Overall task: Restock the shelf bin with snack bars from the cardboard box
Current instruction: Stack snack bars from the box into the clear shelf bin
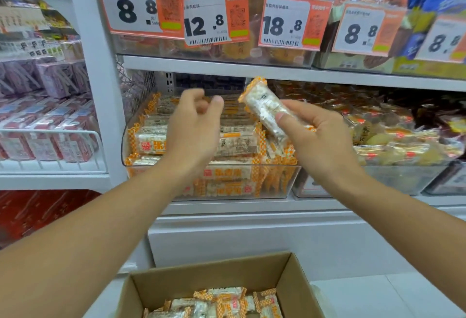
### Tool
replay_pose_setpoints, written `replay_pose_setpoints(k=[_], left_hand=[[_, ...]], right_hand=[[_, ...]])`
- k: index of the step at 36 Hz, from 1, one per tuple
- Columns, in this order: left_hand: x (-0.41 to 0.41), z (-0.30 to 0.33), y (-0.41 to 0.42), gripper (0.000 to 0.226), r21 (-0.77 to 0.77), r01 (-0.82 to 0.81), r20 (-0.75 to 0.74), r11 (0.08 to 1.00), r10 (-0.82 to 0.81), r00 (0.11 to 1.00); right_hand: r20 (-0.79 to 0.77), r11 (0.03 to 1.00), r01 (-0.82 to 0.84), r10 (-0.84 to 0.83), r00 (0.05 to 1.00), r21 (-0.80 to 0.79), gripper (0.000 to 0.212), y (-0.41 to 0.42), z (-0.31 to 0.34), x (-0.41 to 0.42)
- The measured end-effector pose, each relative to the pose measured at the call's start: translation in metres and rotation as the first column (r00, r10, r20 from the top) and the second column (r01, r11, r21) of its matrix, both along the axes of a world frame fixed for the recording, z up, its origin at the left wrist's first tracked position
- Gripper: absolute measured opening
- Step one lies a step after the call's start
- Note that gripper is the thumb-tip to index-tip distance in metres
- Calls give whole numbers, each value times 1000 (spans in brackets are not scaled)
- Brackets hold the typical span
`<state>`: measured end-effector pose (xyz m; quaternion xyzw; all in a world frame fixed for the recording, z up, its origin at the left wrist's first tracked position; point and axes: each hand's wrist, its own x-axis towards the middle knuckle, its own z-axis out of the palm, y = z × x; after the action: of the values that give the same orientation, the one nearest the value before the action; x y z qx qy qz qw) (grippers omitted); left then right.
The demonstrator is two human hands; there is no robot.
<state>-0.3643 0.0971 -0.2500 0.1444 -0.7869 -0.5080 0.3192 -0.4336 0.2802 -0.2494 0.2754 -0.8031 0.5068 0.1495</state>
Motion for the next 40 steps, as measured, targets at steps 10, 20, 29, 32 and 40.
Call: replay_pose_setpoints(k=[10,20,29,32,40], left_hand=[[-28,-34,-40,61,-842,369,462,393,173,870],[-32,-32,-46,60,-820,412,506,399,168,846],[-32,-38,-52,58,-831,384,472,401,147,869],[-31,-39,-52,58,-835,376,462,402,141,876],[-29,-40,-52,58,-845,354,436,401,133,890]], right_hand=[[-360,719,410,-234,903,562,39,-38,-1,-54],[-462,454,513,-228,857,728,28,-92,7,-95],[-268,501,383,-288,919,776,38,-117,13,-150],[-222,500,347,-293,930,794,58,-119,7,-158],[-251,330,309,-205,946,892,53,-120,5,-152]])
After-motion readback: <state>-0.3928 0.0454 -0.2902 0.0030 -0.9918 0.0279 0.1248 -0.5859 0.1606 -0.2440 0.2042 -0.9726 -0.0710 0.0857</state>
